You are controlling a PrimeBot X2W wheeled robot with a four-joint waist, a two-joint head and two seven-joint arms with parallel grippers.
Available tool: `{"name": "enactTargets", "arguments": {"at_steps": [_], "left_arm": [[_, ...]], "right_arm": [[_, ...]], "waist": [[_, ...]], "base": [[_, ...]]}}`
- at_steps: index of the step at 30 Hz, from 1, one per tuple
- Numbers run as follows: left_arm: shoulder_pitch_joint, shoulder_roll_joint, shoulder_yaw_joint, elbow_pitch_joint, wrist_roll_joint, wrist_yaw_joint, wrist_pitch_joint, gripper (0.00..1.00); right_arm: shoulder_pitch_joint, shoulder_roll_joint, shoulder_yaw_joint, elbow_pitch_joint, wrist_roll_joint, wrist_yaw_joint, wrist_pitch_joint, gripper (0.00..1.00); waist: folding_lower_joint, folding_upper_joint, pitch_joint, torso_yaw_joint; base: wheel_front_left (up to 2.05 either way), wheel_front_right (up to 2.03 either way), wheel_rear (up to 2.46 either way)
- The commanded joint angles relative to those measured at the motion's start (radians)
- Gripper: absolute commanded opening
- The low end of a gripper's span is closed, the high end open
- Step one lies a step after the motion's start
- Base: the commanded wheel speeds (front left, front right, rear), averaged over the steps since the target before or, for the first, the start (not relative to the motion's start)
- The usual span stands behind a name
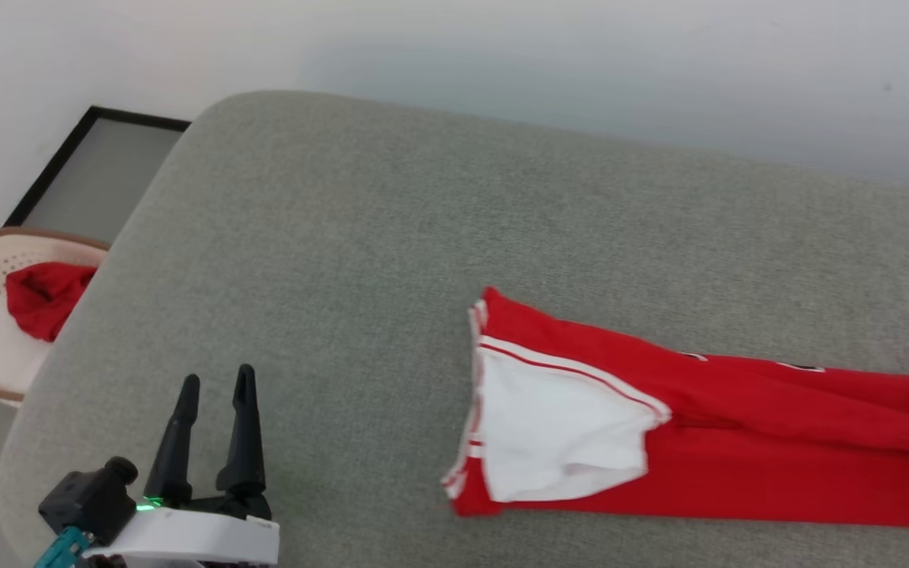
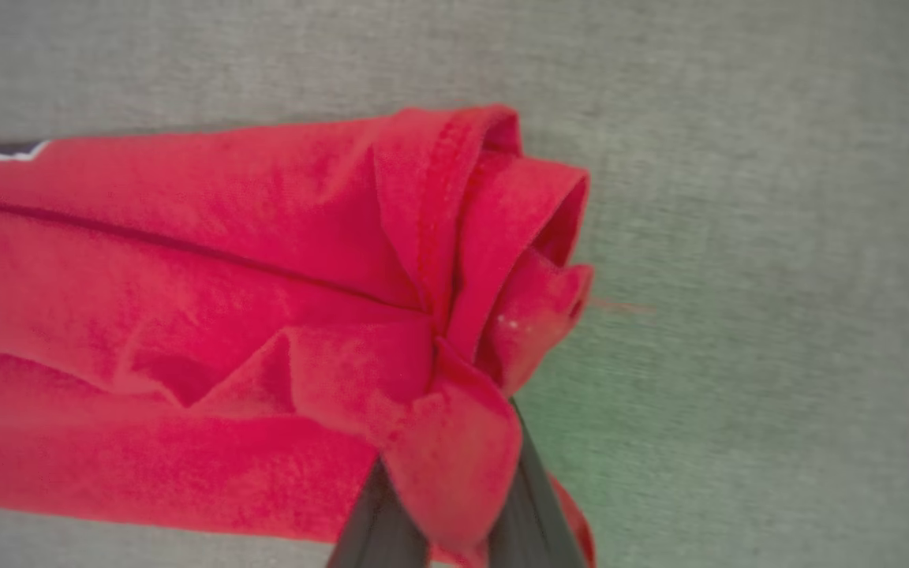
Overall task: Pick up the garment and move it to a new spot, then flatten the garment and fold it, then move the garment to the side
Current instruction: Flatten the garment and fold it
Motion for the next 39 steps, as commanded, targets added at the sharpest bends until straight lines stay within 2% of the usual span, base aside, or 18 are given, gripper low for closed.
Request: {"name": "enactTargets", "arguments": {"at_steps": [1,7,13,21,28,34,39], "left_arm": [[0.006,0.006,0.002,0.003,0.000,-0.002,-0.001,1.00],[0.018,0.018,0.002,0.006,0.002,-0.002,-0.001,1.00],[0.034,0.028,0.004,0.011,-0.001,-0.002,-0.001,1.00],[0.056,0.032,0.015,0.005,0.013,-0.003,-0.001,1.00],[0.053,0.031,-0.006,0.012,0.005,-0.003,-0.001,1.00],[0.030,0.029,-0.033,0.021,-0.003,-0.003,-0.001,1.00],[0.011,0.021,-0.057,0.030,-0.009,-0.003,-0.001,1.00]], "right_arm": [[-0.012,-0.014,-0.011,0.014,-0.015,-0.001,-0.006,0.00],[-0.033,-0.069,-0.040,0.054,-0.055,-0.001,-0.015,0.00],[-0.040,-0.060,-0.034,-0.001,-0.026,-0.001,0.013,0.00],[0.014,0.022,-0.034,-0.230,0.120,-0.001,0.101,0.00],[0.053,0.116,0.005,-0.406,0.145,-0.001,0.139,0.00],[0.022,0.203,0.066,-0.456,0.129,-0.001,0.138,0.00],[-0.016,0.261,0.127,-0.432,0.102,-0.001,0.112,0.00]], "waist": [[0.0000,0.0000,-0.010,-0.012],[0.0000,0.0000,-0.027,-0.043],[0.0000,0.0000,-0.057,-0.076],[0.0000,0.0000,-0.097,-0.099],[0.0000,0.0000,-0.119,-0.077],[0.0000,0.0000,-0.114,-0.030],[0.0000,0.0000,-0.105,0.018]], "base": [[0.00,0.00,0.00],[0.00,0.00,0.00],[0.00,0.00,0.00],[0.00,0.00,0.00],[0.00,0.00,0.00],[0.00,0.00,0.00],[0.00,0.00,0.00]]}}
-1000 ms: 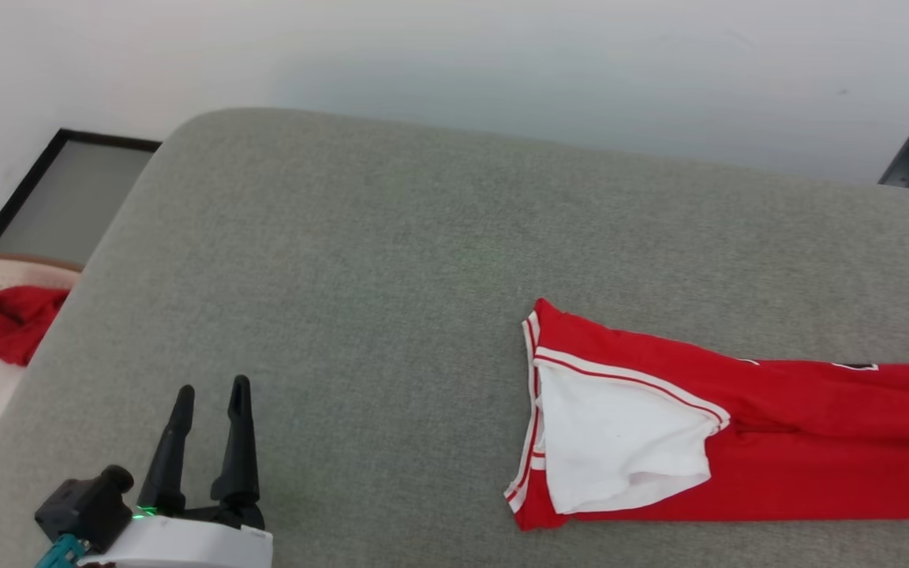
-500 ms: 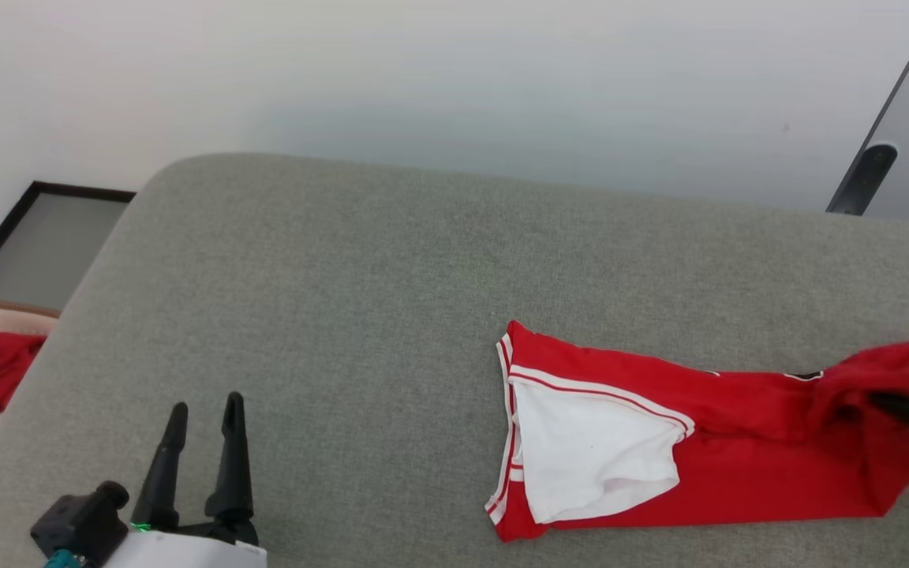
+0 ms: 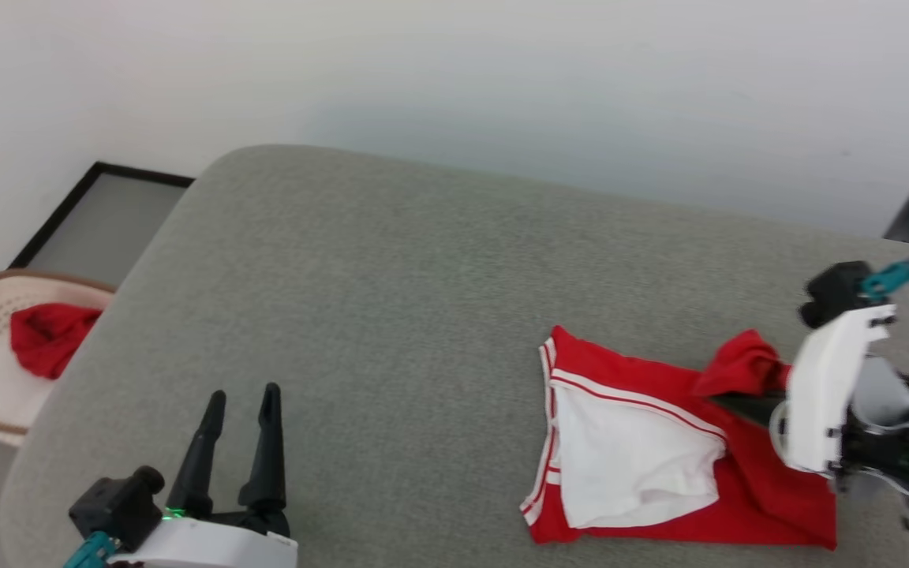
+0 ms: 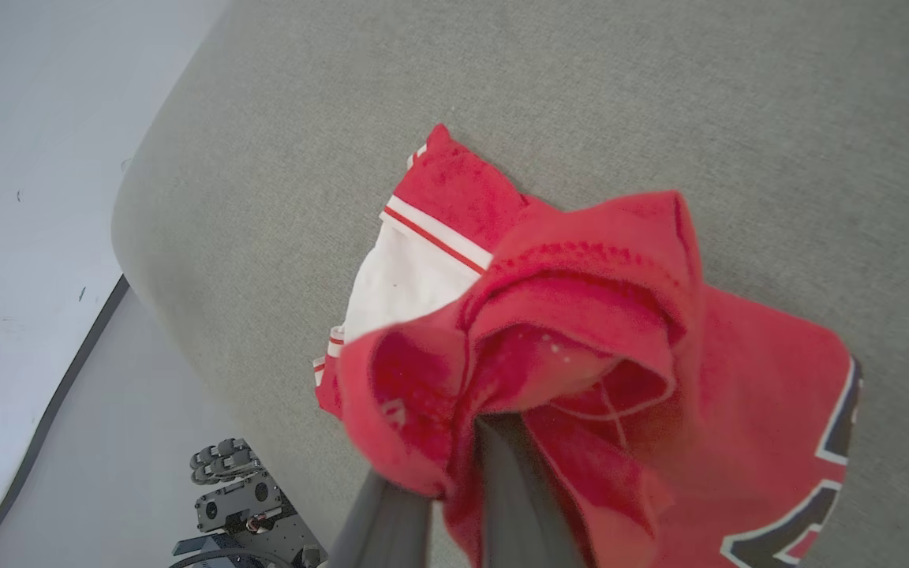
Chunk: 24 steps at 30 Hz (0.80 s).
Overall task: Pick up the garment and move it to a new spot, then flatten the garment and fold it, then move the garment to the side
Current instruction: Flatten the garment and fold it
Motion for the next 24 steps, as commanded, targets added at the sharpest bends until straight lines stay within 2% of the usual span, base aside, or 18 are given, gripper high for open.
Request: {"name": "enactTargets", "arguments": {"at_steps": [1,10,20,21,22,23,24], "left_arm": [[-0.009,-0.003,-0.007,0.006,-0.004,-0.003,-0.001,1.00],[-0.030,-0.021,-0.033,0.019,-0.008,-0.003,-0.001,1.00],[-0.048,-0.036,-0.047,0.037,-0.008,-0.003,-0.001,1.00],[-0.050,-0.036,-0.048,0.039,-0.007,-0.003,-0.001,1.00],[-0.052,-0.036,-0.047,0.040,-0.006,-0.003,-0.001,1.00],[-0.054,-0.036,-0.046,0.041,-0.007,-0.003,-0.001,1.00],[-0.054,-0.036,-0.045,0.042,-0.006,-0.003,-0.001,1.00]], "right_arm": [[-0.021,0.022,0.020,0.015,-0.013,0.000,-0.013,0.00],[-0.088,0.087,0.134,0.109,-0.047,0.000,-0.060,0.00],[-0.144,0.117,0.227,0.222,-0.072,0.000,-0.118,0.00],[-0.148,0.118,0.238,0.229,-0.070,0.000,-0.123,0.13],[-0.152,0.117,0.246,0.235,-0.067,0.000,-0.128,0.42],[-0.158,0.112,0.258,0.236,-0.064,0.000,-0.127,0.47],[-0.162,0.105,0.270,0.235,-0.060,0.000,-0.125,0.61]], "waist": [[0.0000,0.0000,0.010,0.036],[0.0000,0.0000,0.034,0.100],[0.0000,0.0000,0.052,0.119],[0.0000,0.0000,0.053,0.119],[0.0000,0.0000,0.053,0.118],[0.0000,0.0000,0.054,0.116],[0.0000,0.0000,0.054,0.115]], "base": [[0.00,0.00,0.00],[0.00,0.00,0.00],[0.00,0.00,0.00],[0.00,0.00,0.00],[0.00,0.00,0.00],[0.00,0.00,0.00],[0.00,0.00,0.00]]}}
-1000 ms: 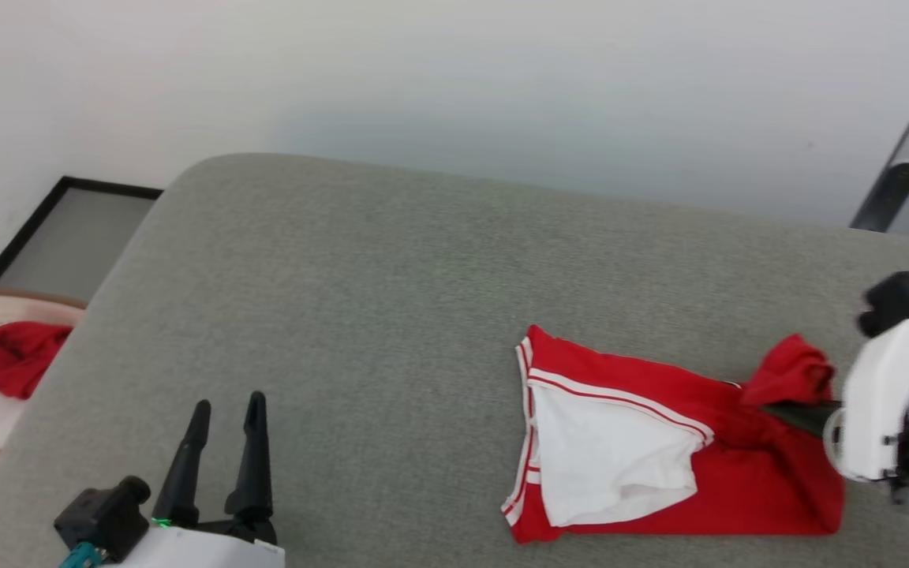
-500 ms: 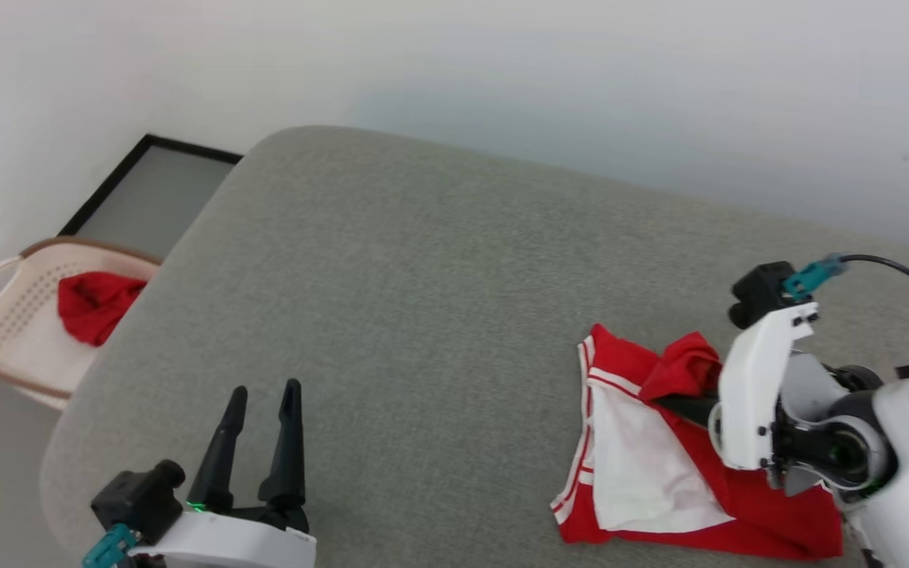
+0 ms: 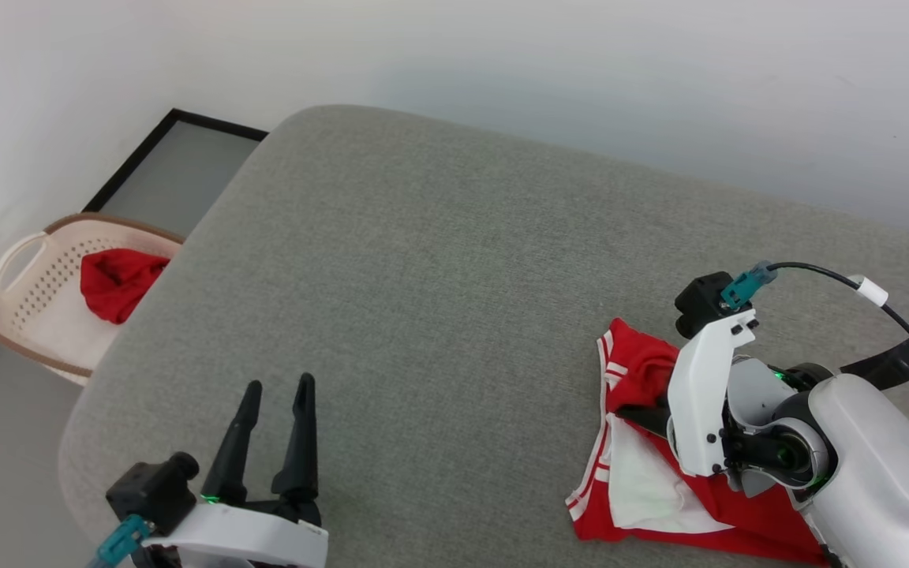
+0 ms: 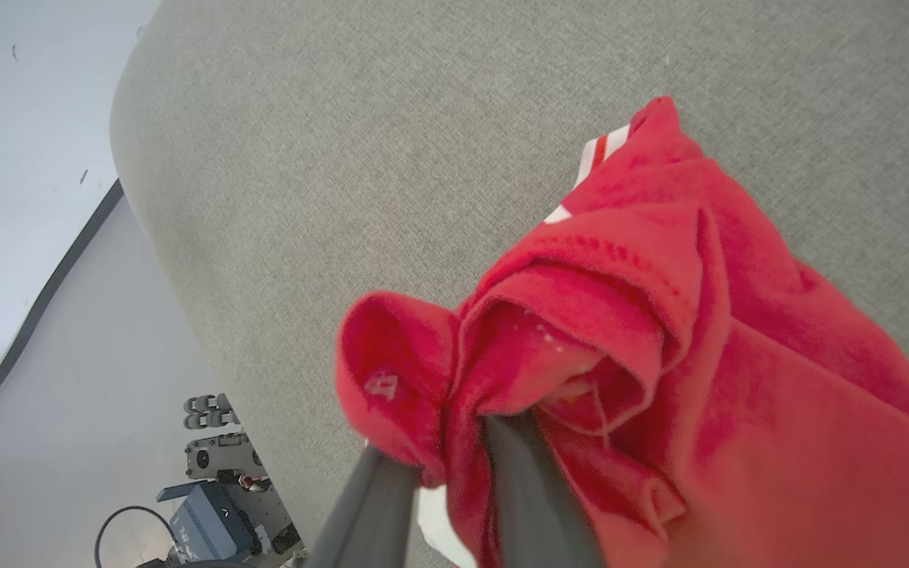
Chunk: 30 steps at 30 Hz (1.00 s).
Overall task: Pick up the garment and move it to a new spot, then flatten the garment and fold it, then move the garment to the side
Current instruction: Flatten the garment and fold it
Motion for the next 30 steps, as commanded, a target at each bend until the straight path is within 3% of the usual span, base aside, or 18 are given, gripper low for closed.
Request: {"name": "enactTargets", "arguments": {"at_steps": [1,2,11,17,22,30], "left_arm": [[-0.010,0.001,0.004,0.001,0.001,-0.003,-0.001,1.00],[-0.009,0.003,0.008,0.002,0.000,-0.003,-0.001,1.00],[-0.006,0.017,0.020,0.012,0.000,-0.003,-0.001,1.00],[0.005,0.029,0.027,0.009,0.004,-0.003,-0.001,1.00],[0.019,0.041,0.049,0.001,0.018,-0.003,-0.001,1.00],[0.046,0.060,0.071,-0.021,0.045,-0.003,-0.001,1.00]], "right_arm": [[-0.012,-0.009,0.008,-0.004,0.008,0.000,0.000,0.92],[-0.017,-0.012,0.018,-0.009,0.013,0.000,0.001,1.00],[-0.037,-0.061,0.109,-0.113,0.082,0.000,0.000,1.00],[-0.033,-0.098,0.129,-0.199,0.111,0.000,-0.076,1.00],[-0.019,-0.162,0.132,-0.278,0.065,0.000,-0.245,1.00],[0.073,-0.252,0.079,-0.271,-0.048,0.000,-0.661,1.00]], "waist": [[0.0000,0.0000,-0.001,-0.004],[0.0000,0.0000,-0.003,-0.009],[0.0000,0.0000,-0.021,-0.060],[0.0000,0.0000,-0.036,-0.105],[0.0000,0.0000,-0.048,-0.157],[0.0000,0.0000,-0.067,-0.248]], "base": [[0.00,0.00,0.00],[0.00,0.00,0.00],[0.00,0.00,0.00],[0.00,0.00,0.00],[0.00,0.00,0.00],[0.00,0.00,0.00]]}}
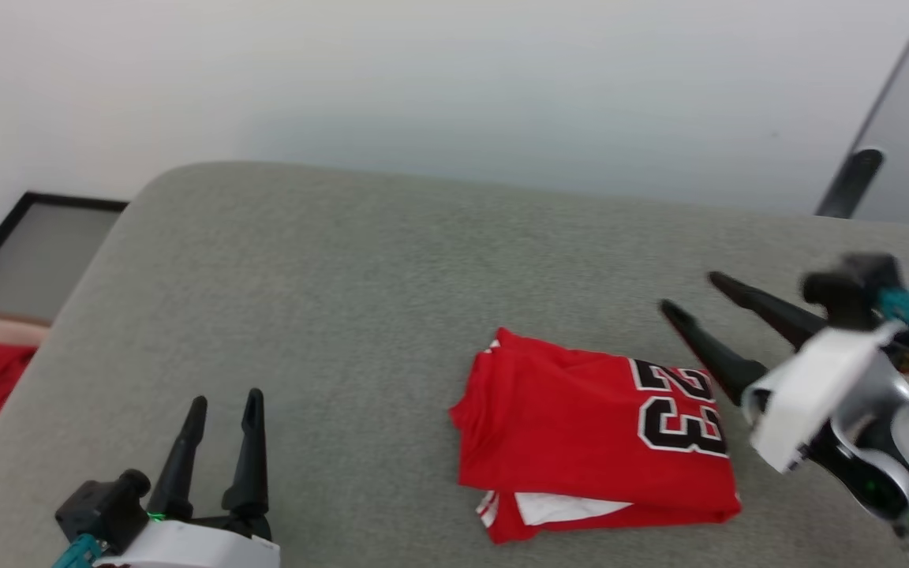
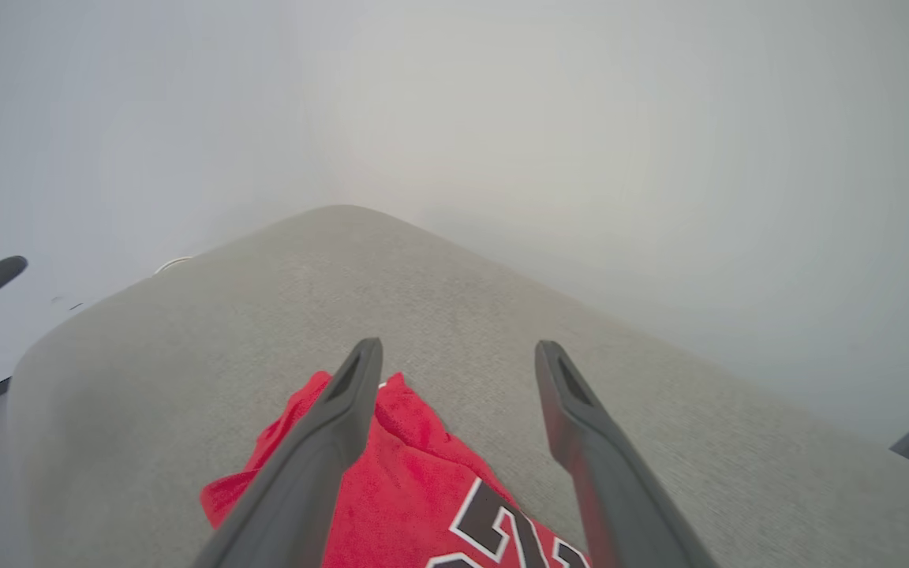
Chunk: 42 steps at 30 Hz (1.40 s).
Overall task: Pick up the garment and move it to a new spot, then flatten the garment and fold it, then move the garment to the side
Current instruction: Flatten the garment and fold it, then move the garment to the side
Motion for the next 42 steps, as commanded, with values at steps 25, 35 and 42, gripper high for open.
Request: {"name": "enactTargets", "arguments": {"at_steps": [25,35,42], "left_arm": [[0.023,0.025,0.055,-0.045,0.152,-0.003,-0.001,1.00],[0.044,0.038,0.088,-0.053,0.194,-0.003,-0.001,1.00],[0.038,0.036,0.087,-0.056,0.214,-0.002,-0.001,1.00]], "right_arm": [[0.452,0.196,-0.567,0.066,-0.472,0.000,-0.431,1.00],[0.515,0.232,-0.606,0.032,-0.503,0.000,-0.431,1.00],[0.525,0.234,-0.622,0.022,-0.511,0.000,-0.431,1.00]], "waist": [[0.0000,0.0000,-0.008,-0.162],[0.0000,0.0000,-0.006,-0.158],[0.0000,0.0000,-0.004,-0.149]], "base": [[0.00,0.00,0.00],[0.00,0.00,0.00],[0.00,0.00,0.00]]}}
